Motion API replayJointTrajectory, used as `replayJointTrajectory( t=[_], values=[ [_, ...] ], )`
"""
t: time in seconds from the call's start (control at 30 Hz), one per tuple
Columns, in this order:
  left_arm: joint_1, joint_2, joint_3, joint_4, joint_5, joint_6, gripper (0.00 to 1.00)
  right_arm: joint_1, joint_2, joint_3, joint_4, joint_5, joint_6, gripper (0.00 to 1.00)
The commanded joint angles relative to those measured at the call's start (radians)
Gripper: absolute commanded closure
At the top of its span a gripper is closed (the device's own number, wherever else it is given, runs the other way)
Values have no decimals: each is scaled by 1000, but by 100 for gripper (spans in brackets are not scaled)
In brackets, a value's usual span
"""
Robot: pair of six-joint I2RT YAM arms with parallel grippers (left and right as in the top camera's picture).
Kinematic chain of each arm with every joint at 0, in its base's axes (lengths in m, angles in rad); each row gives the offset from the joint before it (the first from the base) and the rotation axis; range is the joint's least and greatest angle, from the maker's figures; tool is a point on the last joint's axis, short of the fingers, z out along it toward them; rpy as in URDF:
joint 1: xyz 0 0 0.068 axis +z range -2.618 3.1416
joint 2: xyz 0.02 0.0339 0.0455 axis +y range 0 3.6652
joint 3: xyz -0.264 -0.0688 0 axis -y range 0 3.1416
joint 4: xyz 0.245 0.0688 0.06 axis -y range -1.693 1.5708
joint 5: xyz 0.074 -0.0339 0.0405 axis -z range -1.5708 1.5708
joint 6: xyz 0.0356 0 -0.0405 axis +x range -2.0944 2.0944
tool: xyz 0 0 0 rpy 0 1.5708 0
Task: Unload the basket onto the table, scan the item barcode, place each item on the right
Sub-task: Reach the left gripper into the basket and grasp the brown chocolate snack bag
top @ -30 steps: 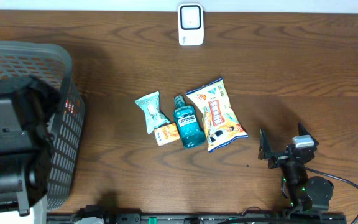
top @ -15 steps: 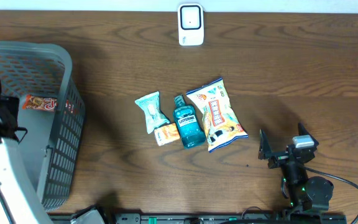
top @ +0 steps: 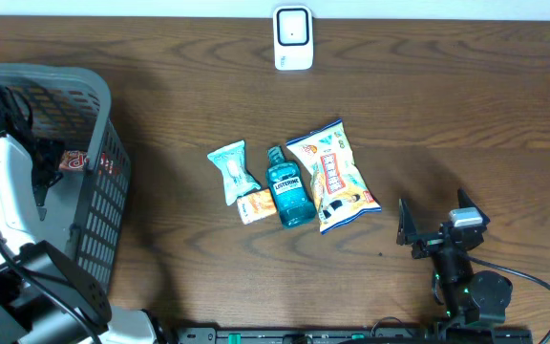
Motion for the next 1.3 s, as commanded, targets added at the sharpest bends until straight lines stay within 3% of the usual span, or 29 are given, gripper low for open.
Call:
replayJointTrajectory(
  t=[0.0,0.6,0.83,1.27],
  values=[
    [5,22,-6,25,35,13,2,3,-5,-3,-1,0,-1,1],
    [-3,40,-103,235,94,60,2,3,-5,-3,-1,0,-1,1],
    [-3,148,-124,360,211,231,2,3,-5,-3,-1,0,-1,1],
    [-4,356,-143,350,217,235,2,3,-5,-3,-1,1,-1,1]
  ],
)
